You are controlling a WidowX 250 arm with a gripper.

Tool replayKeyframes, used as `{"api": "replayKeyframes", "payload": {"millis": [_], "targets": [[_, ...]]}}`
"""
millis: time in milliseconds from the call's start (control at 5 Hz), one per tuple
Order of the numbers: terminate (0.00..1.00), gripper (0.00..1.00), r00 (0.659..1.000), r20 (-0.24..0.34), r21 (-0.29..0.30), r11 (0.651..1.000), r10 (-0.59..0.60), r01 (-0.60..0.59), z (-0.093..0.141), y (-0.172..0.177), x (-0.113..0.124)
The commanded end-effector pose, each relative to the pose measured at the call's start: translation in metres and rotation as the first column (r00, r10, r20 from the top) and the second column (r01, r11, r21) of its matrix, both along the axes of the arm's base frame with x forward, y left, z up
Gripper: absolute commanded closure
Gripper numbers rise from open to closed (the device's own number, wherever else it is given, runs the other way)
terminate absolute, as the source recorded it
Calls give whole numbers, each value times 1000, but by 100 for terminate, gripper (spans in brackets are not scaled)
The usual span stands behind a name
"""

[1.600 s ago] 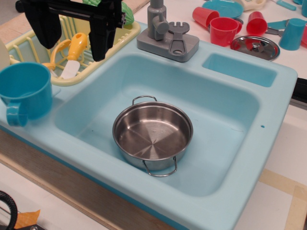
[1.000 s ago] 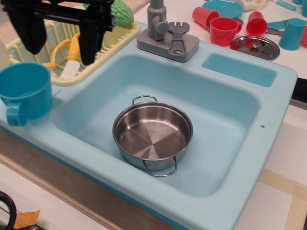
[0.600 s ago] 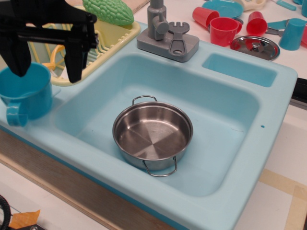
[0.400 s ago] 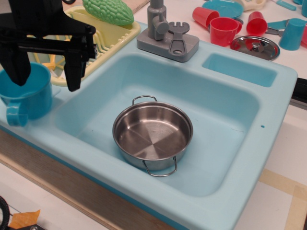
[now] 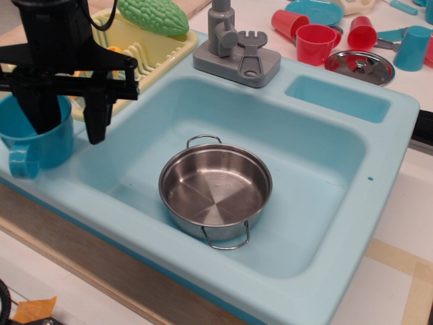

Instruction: Put cup into pot or pan

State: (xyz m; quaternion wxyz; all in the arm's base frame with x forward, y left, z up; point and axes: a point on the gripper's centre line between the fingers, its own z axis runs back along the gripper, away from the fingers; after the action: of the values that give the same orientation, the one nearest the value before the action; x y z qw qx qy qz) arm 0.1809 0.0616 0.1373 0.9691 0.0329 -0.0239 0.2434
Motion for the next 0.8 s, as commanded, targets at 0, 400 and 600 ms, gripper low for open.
{"api": "replayKeyframes", "payload": {"millis": [0,400,600], "targets": [[0,100,999,27,-12,1000,24,-24,0,4,-2],[0,100,999,43,-7,1000,15,-14,11,-7,7],[0,100,995,99,-33,999,-3,6,14,-30,16]]}}
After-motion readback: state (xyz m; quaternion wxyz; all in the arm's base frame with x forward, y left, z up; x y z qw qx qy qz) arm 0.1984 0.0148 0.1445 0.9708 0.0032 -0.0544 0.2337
